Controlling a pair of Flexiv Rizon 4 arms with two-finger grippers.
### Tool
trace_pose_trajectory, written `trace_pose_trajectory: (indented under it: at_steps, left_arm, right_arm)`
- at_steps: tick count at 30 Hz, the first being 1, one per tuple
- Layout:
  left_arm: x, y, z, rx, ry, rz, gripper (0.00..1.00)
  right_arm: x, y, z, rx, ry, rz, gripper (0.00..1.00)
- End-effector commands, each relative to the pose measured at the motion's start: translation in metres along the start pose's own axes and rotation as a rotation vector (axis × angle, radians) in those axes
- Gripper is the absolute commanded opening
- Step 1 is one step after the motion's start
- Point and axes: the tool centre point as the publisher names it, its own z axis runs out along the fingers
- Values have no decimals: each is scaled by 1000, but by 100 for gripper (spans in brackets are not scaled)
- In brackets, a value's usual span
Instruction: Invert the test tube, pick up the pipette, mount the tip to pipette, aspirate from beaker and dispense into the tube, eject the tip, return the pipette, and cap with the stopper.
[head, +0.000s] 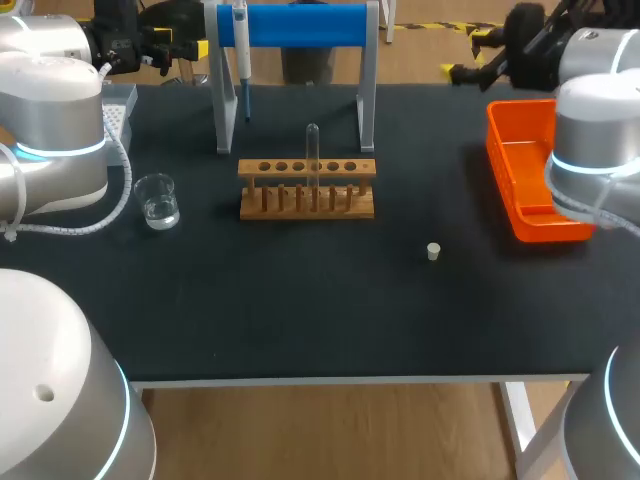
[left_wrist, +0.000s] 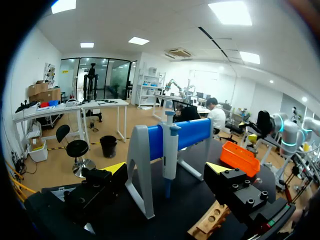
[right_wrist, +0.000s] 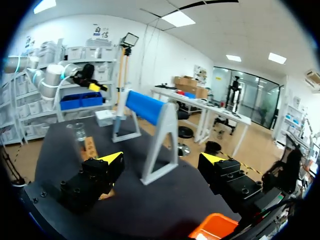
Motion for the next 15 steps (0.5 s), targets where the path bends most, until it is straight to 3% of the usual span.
trace_pose_trajectory:
  at_steps: [1, 15]
  left_arm:
    - [0, 1, 0, 2, 0, 0, 100]
    - [0, 1, 0, 2, 0, 0, 100]
  right_arm:
    - [41, -4, -19, -15, 59, -17, 100]
    - [146, -35, -4, -48, 196, -14, 100]
